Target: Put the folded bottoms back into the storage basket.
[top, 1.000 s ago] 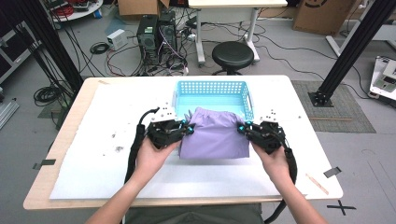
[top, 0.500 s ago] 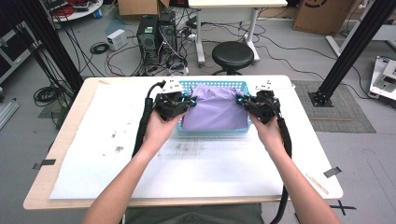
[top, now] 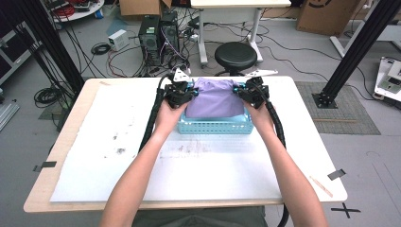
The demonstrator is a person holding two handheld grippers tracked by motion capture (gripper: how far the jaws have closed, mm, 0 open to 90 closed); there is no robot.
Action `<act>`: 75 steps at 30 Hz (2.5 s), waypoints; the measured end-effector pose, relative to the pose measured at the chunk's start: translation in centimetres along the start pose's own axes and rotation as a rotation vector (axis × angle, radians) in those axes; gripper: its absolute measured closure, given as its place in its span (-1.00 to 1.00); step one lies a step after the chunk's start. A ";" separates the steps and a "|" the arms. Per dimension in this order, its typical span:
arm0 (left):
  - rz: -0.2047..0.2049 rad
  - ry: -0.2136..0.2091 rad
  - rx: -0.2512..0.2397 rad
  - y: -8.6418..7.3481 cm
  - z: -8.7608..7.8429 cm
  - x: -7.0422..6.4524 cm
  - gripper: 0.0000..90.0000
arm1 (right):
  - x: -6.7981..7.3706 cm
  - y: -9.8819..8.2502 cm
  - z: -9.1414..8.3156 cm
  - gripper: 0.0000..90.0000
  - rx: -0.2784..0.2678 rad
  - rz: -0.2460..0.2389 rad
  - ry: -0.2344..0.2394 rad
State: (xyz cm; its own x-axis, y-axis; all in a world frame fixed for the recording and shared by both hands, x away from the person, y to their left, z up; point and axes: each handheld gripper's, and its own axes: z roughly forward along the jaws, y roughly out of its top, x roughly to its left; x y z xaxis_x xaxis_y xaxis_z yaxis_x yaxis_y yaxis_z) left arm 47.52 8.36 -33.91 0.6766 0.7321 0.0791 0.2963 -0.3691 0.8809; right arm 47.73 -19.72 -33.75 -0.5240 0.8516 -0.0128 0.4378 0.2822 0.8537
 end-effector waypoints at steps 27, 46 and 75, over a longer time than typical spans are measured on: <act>0.103 0.034 -0.116 -4.7 -8.4 -0.4 -0.02 | -1.6 -4.8 -7.0 -0.03 -0.062 0.006 -0.020; 0.083 0.002 -0.173 -12.5 -13.8 -3.6 -0.33 | 0.9 -13.4 -11.6 -0.32 -0.153 0.037 0.001; 0.040 0.008 -0.068 -16.9 -12.3 -4.1 -0.44 | 1.3 -17.0 -10.4 -0.38 -0.105 0.053 -0.025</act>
State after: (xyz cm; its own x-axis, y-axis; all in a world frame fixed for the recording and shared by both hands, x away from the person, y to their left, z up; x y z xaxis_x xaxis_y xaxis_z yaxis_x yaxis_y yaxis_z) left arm 31.46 18.64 -43.42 0.6811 0.7226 0.1183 0.2225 -0.3582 0.9067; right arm 32.05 -27.98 -42.85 -0.4829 0.8754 0.0217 0.3846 0.1897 0.9034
